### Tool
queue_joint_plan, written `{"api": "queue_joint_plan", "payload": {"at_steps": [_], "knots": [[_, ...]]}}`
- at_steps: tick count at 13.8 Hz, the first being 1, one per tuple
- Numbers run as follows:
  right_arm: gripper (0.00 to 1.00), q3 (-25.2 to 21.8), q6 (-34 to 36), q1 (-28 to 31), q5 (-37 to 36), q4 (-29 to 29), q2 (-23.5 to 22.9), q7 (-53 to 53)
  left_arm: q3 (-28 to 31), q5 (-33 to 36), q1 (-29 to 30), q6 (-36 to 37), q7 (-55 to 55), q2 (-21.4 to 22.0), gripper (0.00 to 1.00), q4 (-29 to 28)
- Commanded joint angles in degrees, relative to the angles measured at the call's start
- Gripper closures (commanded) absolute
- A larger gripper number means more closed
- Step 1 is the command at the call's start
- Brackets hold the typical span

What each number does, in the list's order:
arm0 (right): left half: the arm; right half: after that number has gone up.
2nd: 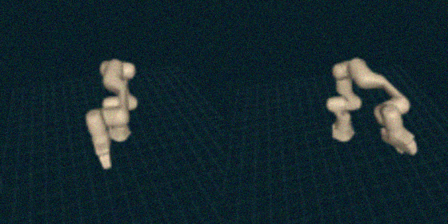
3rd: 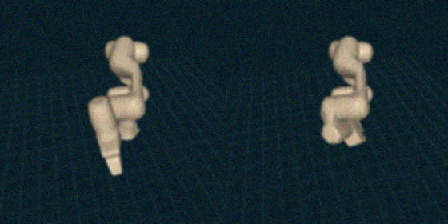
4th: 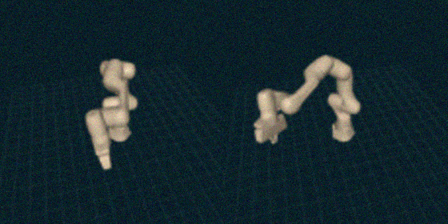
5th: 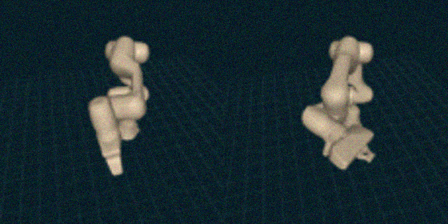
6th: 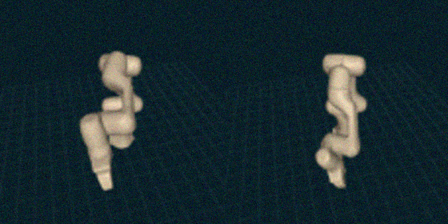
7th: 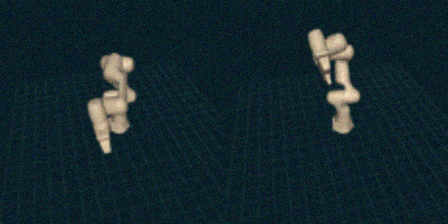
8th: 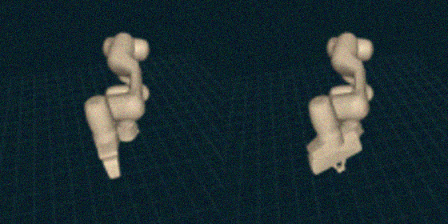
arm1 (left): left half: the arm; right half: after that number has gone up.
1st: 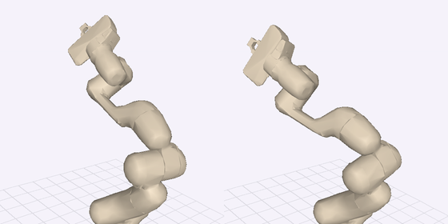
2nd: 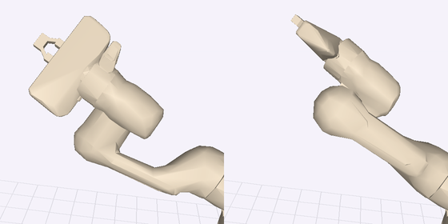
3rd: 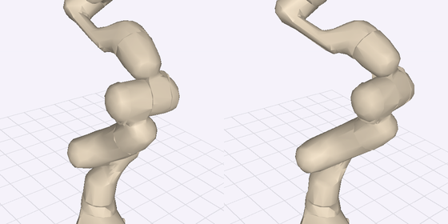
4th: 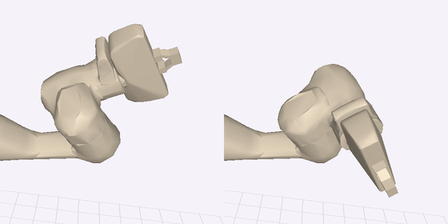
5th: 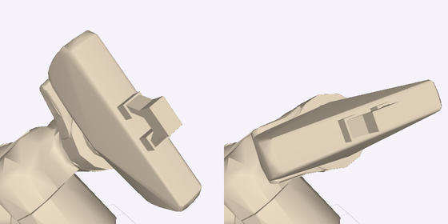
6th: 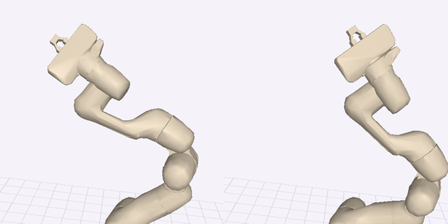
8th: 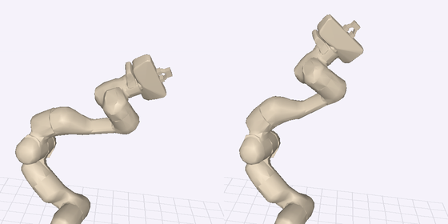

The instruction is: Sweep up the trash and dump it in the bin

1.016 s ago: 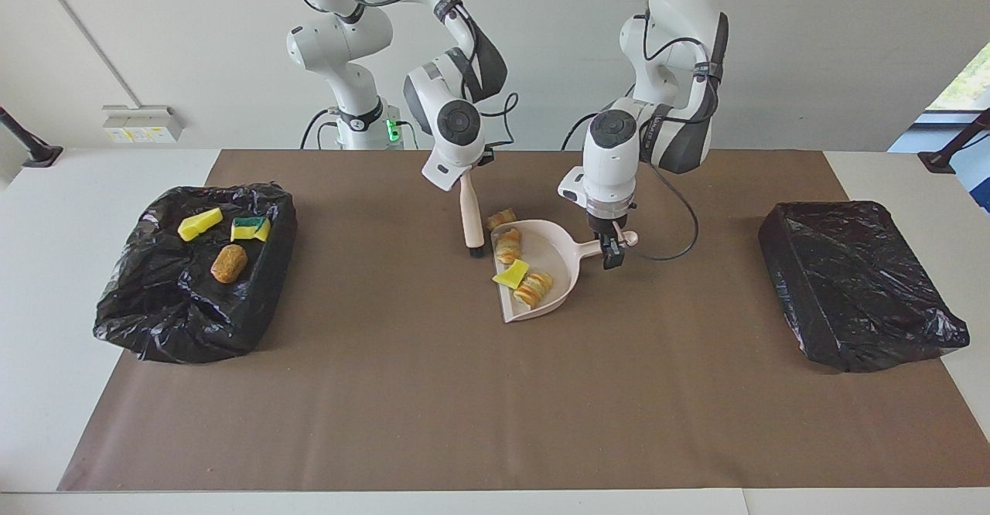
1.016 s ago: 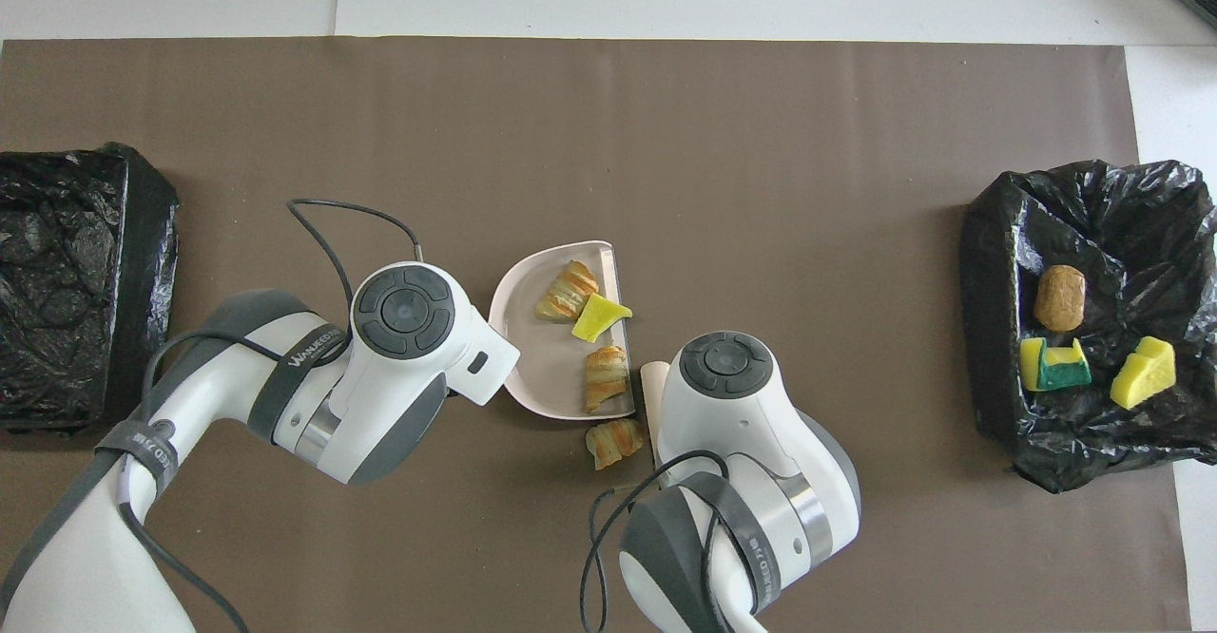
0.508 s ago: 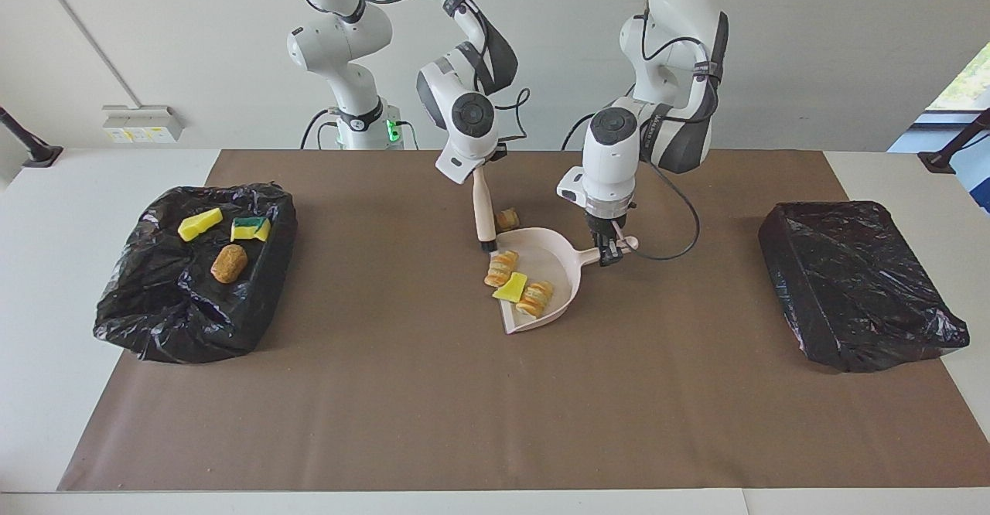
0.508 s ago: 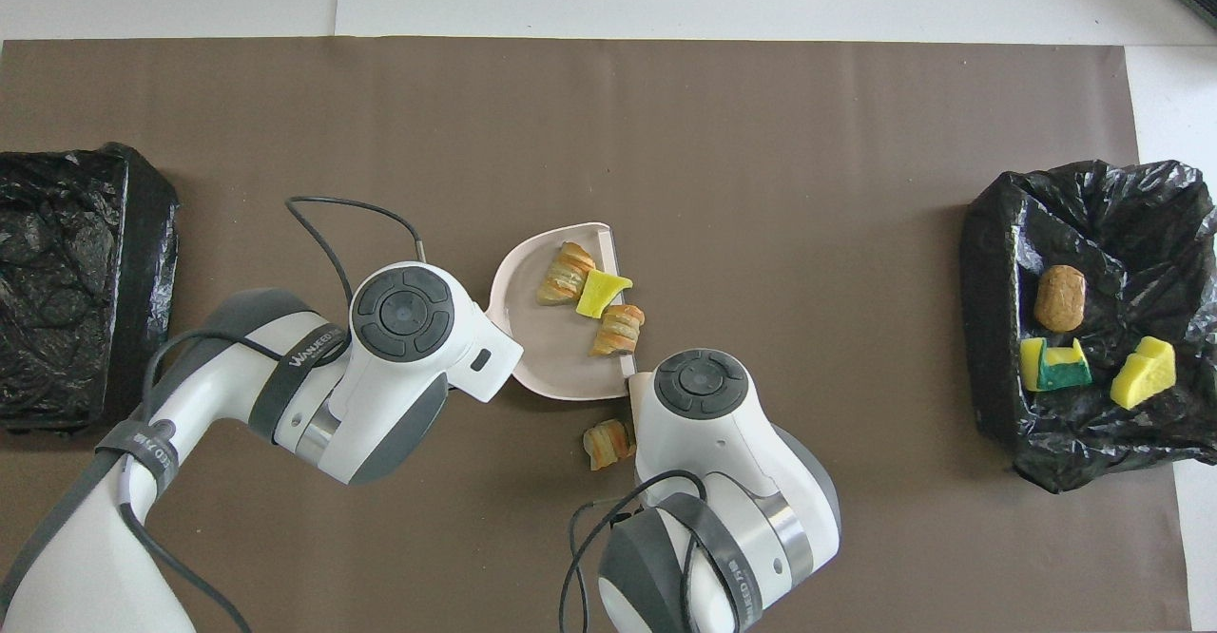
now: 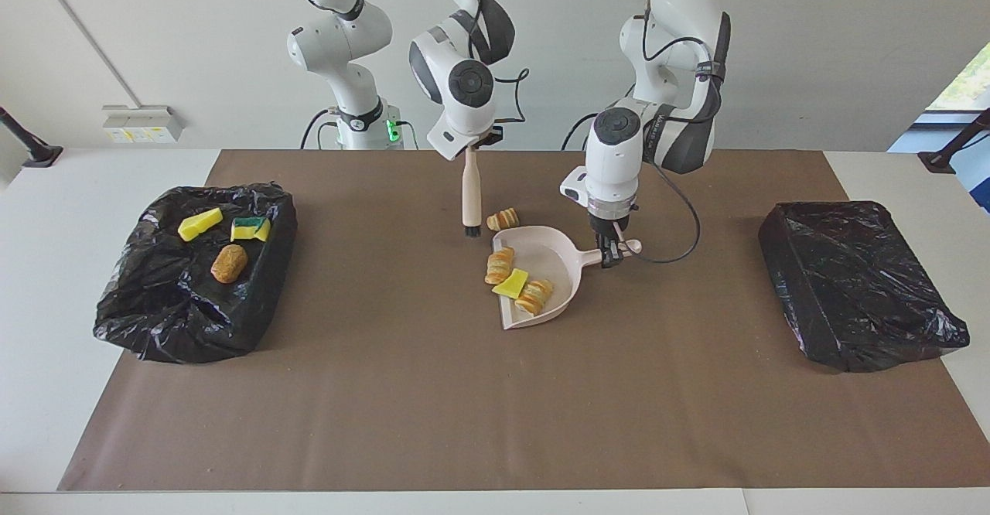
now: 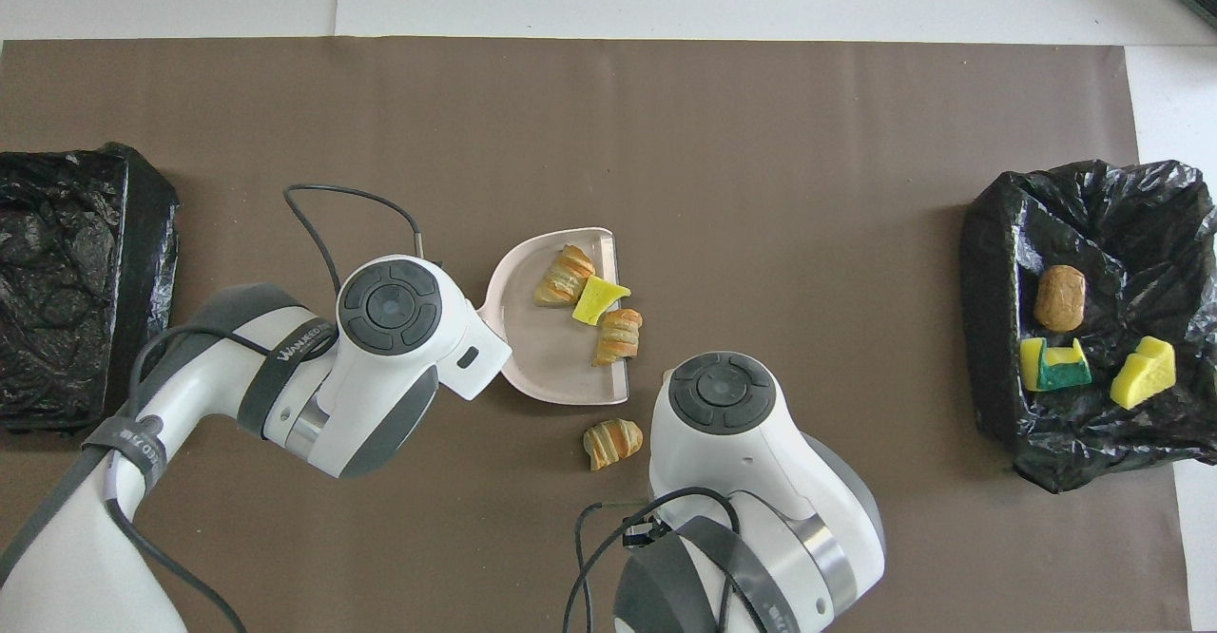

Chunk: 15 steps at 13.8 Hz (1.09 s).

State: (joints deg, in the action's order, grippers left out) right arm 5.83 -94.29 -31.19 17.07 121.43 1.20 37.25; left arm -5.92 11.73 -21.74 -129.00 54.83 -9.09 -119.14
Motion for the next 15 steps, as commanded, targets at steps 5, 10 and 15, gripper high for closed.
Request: {"api": "queue_joint_plan", "payload": {"at_steps": [5, 10, 15], "knots": [[1.0, 0.3, -4.2, 1.0, 9.3, 3.9, 1.6, 8.3, -0.4, -1.9, 12.7, 0.9, 17.8, 5.2, 1.0, 0.7], [1.0, 0.3, -9.5, -1.3, 12.4, 6.6, 0.0, 8.2, 0.0, -6.7, 16.9, 3.3, 25.2, 7.3, 1.0, -0.1], [1.0, 0.3, -14.7, -3.9, 13.5, 7.4, -2.1, 9.3, -0.1, -4.7, 15.9, -2.0, 22.1, 6.0, 1.0, -4.5]]}}
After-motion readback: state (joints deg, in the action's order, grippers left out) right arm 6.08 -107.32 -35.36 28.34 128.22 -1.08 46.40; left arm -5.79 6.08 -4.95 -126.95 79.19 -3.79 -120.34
